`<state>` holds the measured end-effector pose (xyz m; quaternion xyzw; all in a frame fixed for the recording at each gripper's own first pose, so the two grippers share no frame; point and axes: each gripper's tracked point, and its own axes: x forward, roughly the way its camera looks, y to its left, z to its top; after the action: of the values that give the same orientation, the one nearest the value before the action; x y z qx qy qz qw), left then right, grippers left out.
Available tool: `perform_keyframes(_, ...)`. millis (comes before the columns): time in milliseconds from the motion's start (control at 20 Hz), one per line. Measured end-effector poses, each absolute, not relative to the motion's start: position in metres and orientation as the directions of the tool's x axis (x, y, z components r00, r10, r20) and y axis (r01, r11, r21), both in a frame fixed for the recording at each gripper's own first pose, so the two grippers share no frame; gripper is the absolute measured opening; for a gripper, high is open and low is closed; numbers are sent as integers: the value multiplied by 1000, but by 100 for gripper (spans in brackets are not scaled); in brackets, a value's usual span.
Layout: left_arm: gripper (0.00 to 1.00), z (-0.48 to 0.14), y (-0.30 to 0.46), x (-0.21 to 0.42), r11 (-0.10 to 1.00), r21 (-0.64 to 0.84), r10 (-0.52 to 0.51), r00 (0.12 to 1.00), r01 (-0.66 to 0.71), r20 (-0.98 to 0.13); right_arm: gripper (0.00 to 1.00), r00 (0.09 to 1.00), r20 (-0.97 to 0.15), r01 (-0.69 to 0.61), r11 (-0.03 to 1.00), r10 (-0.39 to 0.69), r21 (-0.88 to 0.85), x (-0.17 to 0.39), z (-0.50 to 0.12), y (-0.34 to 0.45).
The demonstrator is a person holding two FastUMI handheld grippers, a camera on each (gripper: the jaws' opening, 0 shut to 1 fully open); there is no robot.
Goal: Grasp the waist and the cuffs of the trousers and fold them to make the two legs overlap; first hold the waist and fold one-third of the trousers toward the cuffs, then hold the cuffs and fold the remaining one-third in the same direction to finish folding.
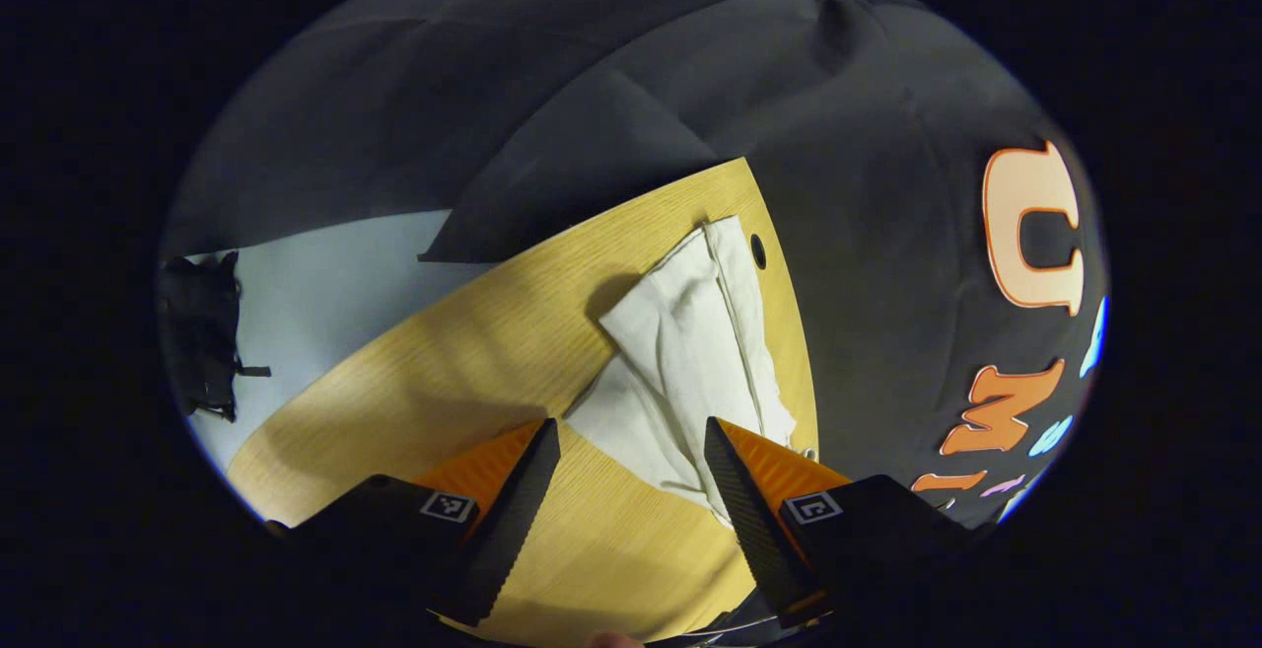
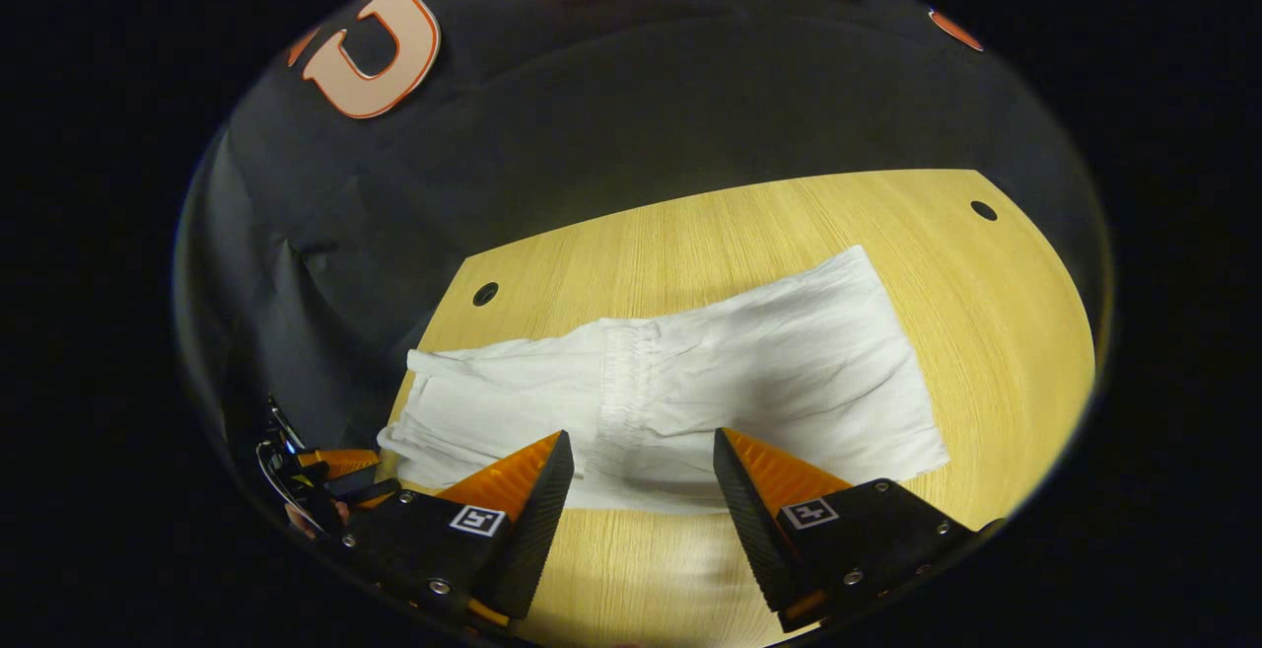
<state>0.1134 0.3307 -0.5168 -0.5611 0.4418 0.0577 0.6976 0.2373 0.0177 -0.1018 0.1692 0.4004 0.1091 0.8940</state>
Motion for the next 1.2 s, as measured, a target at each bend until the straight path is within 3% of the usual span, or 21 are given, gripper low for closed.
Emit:
perform_keyframes(350,94,-518,315,136,427,-755,-420,631,-498,-653,86,674,-665,-18,907,321,421,236,-96,6)
perform_keyframes(500,82,-525,313,149,438,-762,-409,649,-477,-641,86,689,-657,10,902,307,432,234,-94,-2)
perform_keyframes(600,60,-527,315,151,461,-744,-386,646,-483,-658,86,695,-658,30,903,290,430,230,-94,-15)
perform_keyframes(700,21,-524,315,153,482,-737,-362,658,-474,-660,86,704,-656,48,902,273,428,224,-91,-33)
perform_keyframes(750,15,-517,319,153,496,-736,-353,667,-462,-656,86,707,-653,53,901,270,430,222,-89,-41)
perform_keyframes(1200,11,-453,293,171,558,-753,-328,741,-349,-586,98,760,-605,51,906,238,421,224,-72,-87)
